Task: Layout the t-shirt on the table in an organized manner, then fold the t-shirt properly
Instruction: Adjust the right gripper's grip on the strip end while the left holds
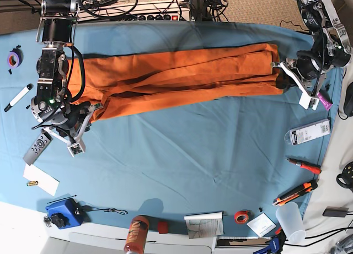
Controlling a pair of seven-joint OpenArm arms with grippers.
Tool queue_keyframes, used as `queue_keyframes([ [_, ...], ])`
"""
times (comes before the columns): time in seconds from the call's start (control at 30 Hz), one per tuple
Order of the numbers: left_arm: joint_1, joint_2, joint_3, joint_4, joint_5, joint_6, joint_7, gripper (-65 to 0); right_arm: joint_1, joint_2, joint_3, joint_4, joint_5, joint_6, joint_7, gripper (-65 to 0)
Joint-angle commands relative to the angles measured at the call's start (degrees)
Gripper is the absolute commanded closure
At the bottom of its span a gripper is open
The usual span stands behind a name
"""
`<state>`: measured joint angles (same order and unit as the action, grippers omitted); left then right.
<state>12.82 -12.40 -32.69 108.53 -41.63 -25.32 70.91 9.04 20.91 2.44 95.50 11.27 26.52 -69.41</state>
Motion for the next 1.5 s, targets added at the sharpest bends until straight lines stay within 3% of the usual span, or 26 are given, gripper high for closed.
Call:
queue_keyframes([
  [0.0, -0.26, -0.61, -0.17, 1.05, -0.85, -0.24, -0.85, 0.0, 1.33, 0.83, 0.24, 0.04, -0.46, -0.79, 0.90, -14.7],
  [0.3, -0.28, -0.61, -0.17, 1.05, -0.94, -0.24, -0.92, 0.0, 1.29, 0.81, 0.22, -6.25, -0.61, -1.03, 5.62, -14.7],
  [0.63, -0.28, -0.61, -0.17, 1.05, -1.09, -0.24, -0.92, 0.0, 1.29, 0.81, 0.22, -9.27, -0.52, -1.03, 6.10, -14.6],
  [0.67, -0.28, -0.61, -0.17, 1.05, -1.09, -0.24, -0.92, 0.0, 1.29, 0.83, 0.22, -9.27, -0.33, -1.03, 6.03, -13.7],
  [0.77, -0.28, -0.61, -0.17, 1.05, -1.09, -0.24, -0.92, 0.0, 1.29, 0.83, 0.22, -9.27, -0.37, -1.05, 5.01, 0.0],
  [1.47, -0.26, -0.61, -0.17, 1.05, -1.05, -0.24, -1.05, 0.0, 0.46, 0.87, 0.24, 0.17, -0.31, -0.94, 0.87, 0.0],
])
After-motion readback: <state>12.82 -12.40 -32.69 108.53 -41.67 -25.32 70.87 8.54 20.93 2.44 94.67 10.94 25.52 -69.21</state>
